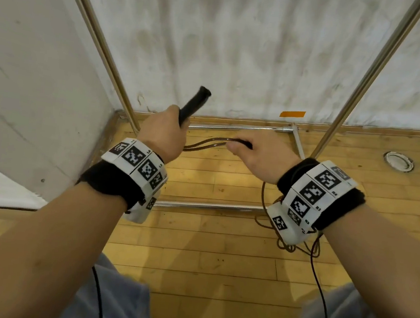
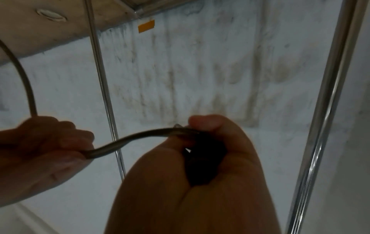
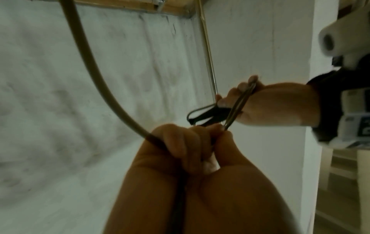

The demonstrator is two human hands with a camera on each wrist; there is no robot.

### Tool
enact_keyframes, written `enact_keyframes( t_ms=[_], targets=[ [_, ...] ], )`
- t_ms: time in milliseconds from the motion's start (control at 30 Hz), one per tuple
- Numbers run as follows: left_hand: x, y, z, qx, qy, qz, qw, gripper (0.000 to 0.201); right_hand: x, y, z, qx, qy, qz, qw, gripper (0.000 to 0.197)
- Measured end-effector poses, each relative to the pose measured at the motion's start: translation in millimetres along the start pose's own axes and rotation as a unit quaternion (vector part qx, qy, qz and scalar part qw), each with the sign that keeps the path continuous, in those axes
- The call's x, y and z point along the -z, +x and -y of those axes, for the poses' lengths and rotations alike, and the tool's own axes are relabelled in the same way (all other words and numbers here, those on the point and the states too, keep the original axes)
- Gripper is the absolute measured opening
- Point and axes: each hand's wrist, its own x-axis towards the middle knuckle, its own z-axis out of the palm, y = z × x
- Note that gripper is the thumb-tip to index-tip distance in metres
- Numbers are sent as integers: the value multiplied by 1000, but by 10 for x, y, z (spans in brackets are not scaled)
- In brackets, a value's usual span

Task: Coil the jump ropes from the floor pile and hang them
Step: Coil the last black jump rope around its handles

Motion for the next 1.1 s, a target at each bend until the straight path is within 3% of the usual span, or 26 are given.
enact_keyframes(
  t_ms=[100,200,267,300,367,433,467,567,800,1000,1100],
  targets=[
    [-79,-52,-36,-25,15,72,997,38,98,35,-47,6,-15,-61,998,31],
    [-114,-133,-128,-71,-8,130,989,70,178,51,-112,-2,-34,-92,995,31],
    [-127,-205,-195,-108,6,171,979,80,208,56,-114,-2,-25,-99,995,30],
    [-143,-234,-217,-125,40,188,973,77,220,61,-99,-1,-15,-102,995,30],
    [-193,-285,-264,-144,105,208,962,48,239,82,-85,-1,6,-108,994,31],
    [-212,-342,-322,-151,88,231,957,18,248,106,-122,-22,53,-120,991,27],
    [-214,-364,-342,-158,70,239,956,19,246,114,-152,-39,91,-130,987,22],
    [-189,-378,-352,-206,40,237,949,22,212,124,-258,-69,207,-152,964,3],
    [-16,-369,-336,-228,-20,238,944,14,175,139,-532,-98,347,-74,930,12],
    [90,-396,-357,-249,-84,185,947,10,105,184,-605,-112,435,-22,893,21],
    [137,-416,-391,-259,-170,149,939,25,46,187,-566,-99,496,12,863,18]
  ],
)
